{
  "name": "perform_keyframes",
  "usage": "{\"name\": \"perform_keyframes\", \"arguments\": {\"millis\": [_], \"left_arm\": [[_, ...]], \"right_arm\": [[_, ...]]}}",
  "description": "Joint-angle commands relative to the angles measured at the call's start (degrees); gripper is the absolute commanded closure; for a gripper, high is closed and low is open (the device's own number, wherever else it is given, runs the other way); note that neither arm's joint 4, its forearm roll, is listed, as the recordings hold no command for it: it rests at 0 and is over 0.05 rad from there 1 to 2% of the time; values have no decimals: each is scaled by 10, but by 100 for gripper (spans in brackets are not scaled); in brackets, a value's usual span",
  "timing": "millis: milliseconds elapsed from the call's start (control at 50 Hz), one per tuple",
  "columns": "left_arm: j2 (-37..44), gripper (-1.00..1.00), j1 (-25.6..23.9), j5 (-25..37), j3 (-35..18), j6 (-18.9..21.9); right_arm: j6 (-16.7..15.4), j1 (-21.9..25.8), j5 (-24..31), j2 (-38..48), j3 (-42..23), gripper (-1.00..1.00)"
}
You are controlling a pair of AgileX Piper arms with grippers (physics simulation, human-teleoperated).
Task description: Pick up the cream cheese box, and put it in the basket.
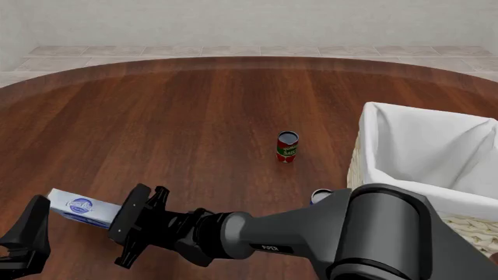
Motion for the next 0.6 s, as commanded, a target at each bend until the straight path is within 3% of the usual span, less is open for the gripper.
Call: {"name": "perform_keyframes", "arguments": {"millis": [20, 600], "left_arm": [[0, -100, 0, 1, 0, 1], [0, -100, -3, 3, 0, 5]], "right_arm": [[5, -1, -6, -25, 8, 100], [-1, -13, -13, -77, 44, 100]]}}
